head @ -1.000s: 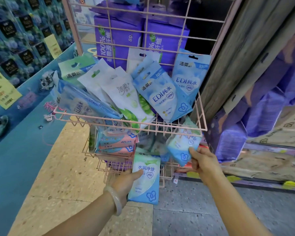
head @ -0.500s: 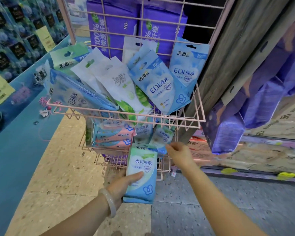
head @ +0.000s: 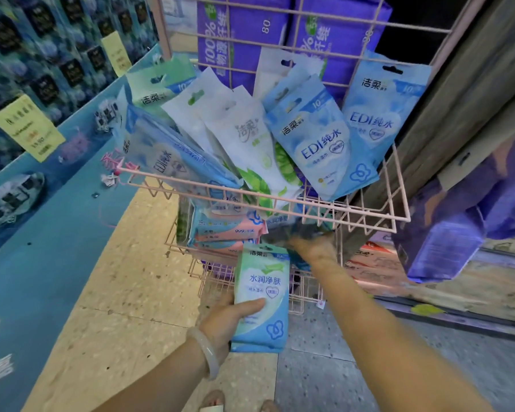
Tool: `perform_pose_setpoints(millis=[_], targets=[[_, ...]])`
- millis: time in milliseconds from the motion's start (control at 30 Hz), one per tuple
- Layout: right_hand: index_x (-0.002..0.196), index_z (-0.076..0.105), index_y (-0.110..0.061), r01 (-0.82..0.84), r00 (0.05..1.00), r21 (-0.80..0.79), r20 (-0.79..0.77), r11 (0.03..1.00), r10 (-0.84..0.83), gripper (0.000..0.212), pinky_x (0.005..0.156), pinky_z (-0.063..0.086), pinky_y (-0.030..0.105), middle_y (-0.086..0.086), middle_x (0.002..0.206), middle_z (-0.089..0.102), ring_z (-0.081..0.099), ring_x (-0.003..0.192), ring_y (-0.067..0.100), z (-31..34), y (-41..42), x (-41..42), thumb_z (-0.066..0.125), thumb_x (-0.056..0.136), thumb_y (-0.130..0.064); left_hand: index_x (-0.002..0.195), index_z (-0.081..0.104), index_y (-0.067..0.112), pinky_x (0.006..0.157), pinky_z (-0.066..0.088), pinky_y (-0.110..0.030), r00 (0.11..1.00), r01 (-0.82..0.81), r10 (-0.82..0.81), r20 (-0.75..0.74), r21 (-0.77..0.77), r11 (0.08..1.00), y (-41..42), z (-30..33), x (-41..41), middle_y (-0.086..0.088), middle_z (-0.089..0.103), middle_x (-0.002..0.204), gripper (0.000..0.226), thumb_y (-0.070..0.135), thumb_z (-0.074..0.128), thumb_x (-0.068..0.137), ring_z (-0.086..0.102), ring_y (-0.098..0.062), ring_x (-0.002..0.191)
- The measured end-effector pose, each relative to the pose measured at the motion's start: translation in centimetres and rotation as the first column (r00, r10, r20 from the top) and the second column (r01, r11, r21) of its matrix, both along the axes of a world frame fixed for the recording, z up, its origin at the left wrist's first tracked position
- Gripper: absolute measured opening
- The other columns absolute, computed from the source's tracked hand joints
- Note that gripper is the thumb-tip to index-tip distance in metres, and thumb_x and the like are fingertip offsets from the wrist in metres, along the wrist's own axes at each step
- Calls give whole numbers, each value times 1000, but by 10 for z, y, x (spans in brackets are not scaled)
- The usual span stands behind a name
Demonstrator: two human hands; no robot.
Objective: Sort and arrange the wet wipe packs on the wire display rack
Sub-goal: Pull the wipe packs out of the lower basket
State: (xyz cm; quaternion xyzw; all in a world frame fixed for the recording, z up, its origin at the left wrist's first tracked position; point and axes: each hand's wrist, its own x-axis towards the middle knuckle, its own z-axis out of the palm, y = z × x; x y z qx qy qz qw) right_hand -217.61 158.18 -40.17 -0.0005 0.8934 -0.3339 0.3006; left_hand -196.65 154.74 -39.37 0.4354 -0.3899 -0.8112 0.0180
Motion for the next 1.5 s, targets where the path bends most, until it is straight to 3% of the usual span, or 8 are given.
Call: perform_pose_setpoints(millis=[133, 300, 433, 667, 800, 1167, 1400, 1500], targets=[[111, 48, -6, 378, 905, -440, 360, 815, -225, 46, 71, 53, 37, 16, 110, 59, 61, 91, 29, 28, 14, -1, 72, 73, -20, 100, 67, 13, 81, 57, -49, 1000, -22, 22, -10, 11, 1000, -1, 2, -1, -18, 75, 99, 26, 3, 68, 76, 70, -38, 89], [127, 39, -22, 98, 955, -524, 287, 846, 68, 73, 59, 53, 26, 8, 113, 56, 61, 91, 22, 49, 73, 58, 77, 65, -19, 101, 65, 14, 77, 58, -46, 997, -24, 28, -74, 48, 999, 3, 5, -9, -12, 77, 88, 27, 6, 66, 76, 72, -32, 79], [137, 31, -26, -317, 941, -261, -206, 912, 269, 92, 95, 34, 19, -3, 116, 33, 41, 114, 14, 38, 86, 117, 81, 60, -36, 110, 71, 15, 79, 59, -39, 981, 41, 0, -192, 209, 977, 11, 9, -21, -14, 72, 111, 49, 48, 45, 86, 69, -29, 100], [83, 67, -27, -294, 956, -447, -121, 845, 268, 9, 69, 51, 12, -7, 87, 68, 63, 88, 14, 54, 85, 64, 67, 82, -19, 91, 75, 12, 72, 59, -44, 984, 77, -57, -167, 114, 990, 15, 9, -17, -19, 74, 95, 28, 16, 68, 64, 72, -32, 76], [108, 63, -4, -232, 964, -275, -193, 933, 183, 27, 92, 50, 36, 12, 109, 68, 63, 98, 24, 31, 43, 7, 64, 84, -18, 92, 74, 11, 70, 58, -45, 993, 74, -62, -104, 112, 991, 17, 10, -4, -19, 74, 93, 31, 14, 68, 62, 72, -33, 74], [108, 62, 3, -345, 920, 15, -193, 938, 342, 35, 82, 43, 28, 22, 116, 65, 61, 107, 31, -18, -7, -14, 54, 91, -27, 108, 67, 4, 87, 51, -49, 994, 112, -110, -25, 100, 989, 8, 12, 18, -24, 70, 106, 48, 4, 72, 60, 67, -36, 84], [101, 61, -2, 67, 985, -479, -108, 875, -135, 15, 92, 49, 46, 19, 110, 65, 61, 102, 33, 28, 41, -21, 55, 88, -7, 105, 67, 4, 78, 55, -44, 995, 98, -98, -5, 93, 991, 9, 12, 10, -21, 73, 94, 45, 13, 67, 61, 71, -33, 73], [71, 53, -13, 119, 992, -600, 110, 791, -66, 20, 70, 49, 37, 16, 83, 63, 60, 72, 25, 49, 83, -5, 53, 90, -6, 102, 69, 7, 74, 58, -45, 994, 112, -110, -24, 74, 991, 11, 11, 6, -20, 74, 96, 44, 18, 71, 60, 72, -33, 77]])
